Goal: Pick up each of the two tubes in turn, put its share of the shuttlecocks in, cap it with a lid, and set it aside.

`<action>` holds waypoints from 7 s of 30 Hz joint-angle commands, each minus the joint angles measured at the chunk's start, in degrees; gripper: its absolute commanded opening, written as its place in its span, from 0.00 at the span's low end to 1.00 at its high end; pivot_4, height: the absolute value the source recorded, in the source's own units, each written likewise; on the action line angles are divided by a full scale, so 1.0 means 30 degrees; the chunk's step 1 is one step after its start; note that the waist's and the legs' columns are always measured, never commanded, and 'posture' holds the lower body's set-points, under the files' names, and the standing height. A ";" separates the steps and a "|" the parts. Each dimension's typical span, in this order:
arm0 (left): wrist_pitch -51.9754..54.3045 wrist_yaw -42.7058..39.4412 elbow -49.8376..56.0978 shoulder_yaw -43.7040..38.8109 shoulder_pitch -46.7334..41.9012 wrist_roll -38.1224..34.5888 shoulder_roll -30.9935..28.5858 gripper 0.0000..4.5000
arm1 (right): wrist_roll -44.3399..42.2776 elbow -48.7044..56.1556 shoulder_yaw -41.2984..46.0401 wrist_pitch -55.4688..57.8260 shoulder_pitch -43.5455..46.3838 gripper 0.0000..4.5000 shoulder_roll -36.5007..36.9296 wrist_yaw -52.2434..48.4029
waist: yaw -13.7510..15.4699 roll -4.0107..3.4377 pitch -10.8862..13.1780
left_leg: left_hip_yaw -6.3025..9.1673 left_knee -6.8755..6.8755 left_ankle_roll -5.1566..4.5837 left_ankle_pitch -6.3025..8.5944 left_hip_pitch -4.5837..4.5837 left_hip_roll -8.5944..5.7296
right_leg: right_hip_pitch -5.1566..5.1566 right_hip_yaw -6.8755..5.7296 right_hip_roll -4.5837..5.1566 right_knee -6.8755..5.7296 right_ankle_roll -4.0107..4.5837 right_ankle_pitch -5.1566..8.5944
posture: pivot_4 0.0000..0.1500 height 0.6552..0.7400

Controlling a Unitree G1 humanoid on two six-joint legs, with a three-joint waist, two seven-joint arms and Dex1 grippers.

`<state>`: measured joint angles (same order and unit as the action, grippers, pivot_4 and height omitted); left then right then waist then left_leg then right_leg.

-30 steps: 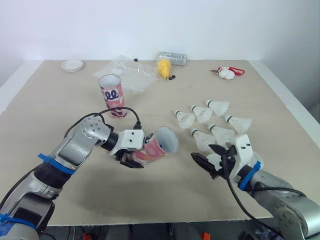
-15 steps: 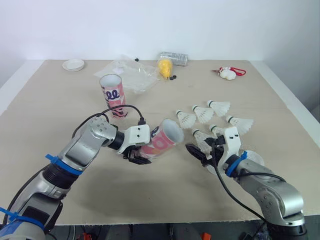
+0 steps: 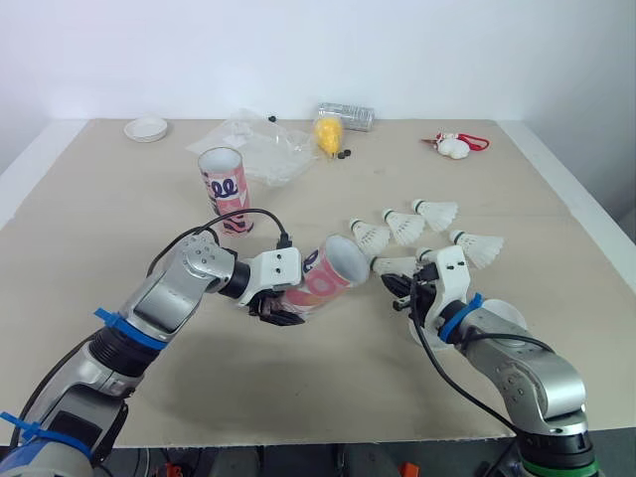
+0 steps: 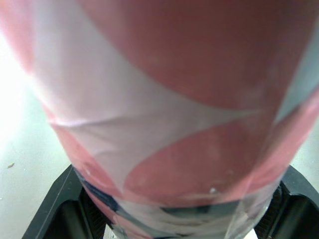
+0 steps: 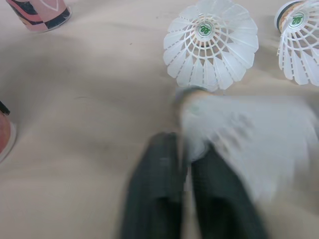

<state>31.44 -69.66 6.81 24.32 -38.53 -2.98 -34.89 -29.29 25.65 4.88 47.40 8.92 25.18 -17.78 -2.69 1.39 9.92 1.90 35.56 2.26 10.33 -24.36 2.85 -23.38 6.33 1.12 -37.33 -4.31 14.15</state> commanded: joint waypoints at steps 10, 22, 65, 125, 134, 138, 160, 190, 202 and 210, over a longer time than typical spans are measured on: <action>-0.1224 0.0260 -0.0860 -0.0221 -0.0001 -0.0101 0.0028 0.68 | -0.0909 0.2602 0.1114 0.0468 0.0035 0.01 0.2322 -0.1980 | 0.0005 -0.0001 0.0000 | 0.0000 0.0008 0.0000 0.0000 0.0001 -0.0001 | 0.0004 0.0000 0.0002 -0.0004 -0.0004 -0.0003 | 1.00 1.00; -0.1728 0.0462 -0.2971 -0.0079 -0.0846 -0.0046 0.0885 0.68 | -0.0726 0.1615 0.2566 -0.7572 0.5243 0.01 1.0349 -1.3162 | 0.0000 -0.0022 0.0011 | -0.0023 0.0089 -0.0026 -0.0016 0.0038 -0.0001 | 0.0048 0.0005 0.0006 -0.0006 0.0063 -0.0022 | 1.00 1.00; -0.1664 -0.0250 -0.3092 -0.1060 -0.0602 -0.0415 -0.1396 0.68 | 0.1358 -0.2603 -0.0910 -0.2091 0.3861 0.99 -0.0732 -0.2020 | -0.0329 -0.0010 -0.0005 | 0.0000 0.0106 -0.0121 -0.0040 0.0081 -0.0006 | -0.0017 0.0035 -0.0037 -0.0254 0.0125 0.0018 | 1.00 1.00; -0.1853 -0.0833 -0.4347 -0.0837 -0.1535 -0.0428 -0.0051 0.68 | 0.3762 -0.5634 -0.1802 -1.5948 1.1646 0.00 0.7998 -1.8010 | -0.0409 -0.0111 0.0081 | 0.0026 0.0022 -0.0109 -0.0028 0.0046 -0.0034 | -0.0028 0.0015 -0.0019 -0.0232 0.0039 0.0074 | 1.00 1.00; -0.1534 -0.0674 -0.4244 -0.0835 -0.1811 -0.0424 0.0520 0.68 | 0.4493 -0.5225 -0.3644 -1.7165 1.1914 0.00 0.7506 -1.9132 | -0.0435 -0.0092 0.0093 | 0.0016 0.0035 -0.0109 -0.0028 0.0041 -0.0039 | -0.0034 0.0022 -0.0006 -0.0233 0.0037 0.0071 | 1.00 1.00; -0.1375 -0.0623 -0.3999 -0.0901 -0.1701 -0.0434 0.0507 0.68 | 0.5168 -0.5744 -0.4330 -1.7848 1.2382 0.00 0.7233 -1.9386 | -0.0395 -0.0090 0.0095 | 0.0015 0.0036 -0.0107 -0.0027 0.0030 -0.0042 | -0.0036 0.0021 -0.0001 -0.0231 0.0031 0.0076 | 1.00 1.00; -0.1784 -0.0539 -0.4324 -0.0663 -0.1695 -0.0177 0.0564 0.68 | -0.3974 0.0036 0.5628 -0.3117 0.1771 0.98 0.5378 -0.9472 | 0.0155 -0.0023 0.0082 | 0.0114 0.0024 -0.0102 -0.0018 0.0026 -0.0041 | -0.0005 -0.0058 -0.0007 -0.0245 0.0103 0.0109 | 1.00 1.00; -0.0227 0.0749 -0.2692 -0.0174 -0.1831 0.0008 0.2339 0.68 | 0.1931 -0.6463 0.2500 -0.7565 -0.0076 0.98 0.2331 -0.5664 | -0.0012 -0.0037 0.0118 | 0.0060 0.0087 -0.0114 -0.0030 0.0025 -0.0049 | -0.0009 0.0017 -0.0021 -0.0242 0.0033 0.0061 | 1.00 1.00; -0.0276 0.1098 -0.2523 -0.0083 -0.1514 0.0098 0.2243 0.68 | 0.3009 -0.8426 0.1727 -0.7961 0.1684 0.39 0.1933 -0.5239 | -0.0012 -0.0038 0.0118 | 0.0060 0.0085 -0.0114 -0.0030 0.0027 -0.0050 | -0.0008 0.0016 -0.0021 -0.0243 0.0030 0.0057 | 1.00 1.00; -0.0443 0.1165 -0.2772 -0.0062 -0.1471 0.0142 0.2229 0.68 | 0.3241 -0.8051 0.1716 -0.8258 0.1805 0.02 0.2162 -0.5534 | -0.0012 -0.0038 0.0118 | 0.0061 0.0086 -0.0114 -0.0030 0.0027 -0.0050 | -0.0007 0.0015 -0.0021 -0.0243 0.0029 0.0056 | 1.00 1.00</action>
<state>30.45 -66.47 -2.97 24.28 -42.96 -2.65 -27.86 -19.76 -0.29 9.26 24.25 13.46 30.78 -33.80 -2.73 1.28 10.27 2.08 35.82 1.92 10.24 -24.27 2.70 -23.40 6.37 1.05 -38.06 -4.22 14.32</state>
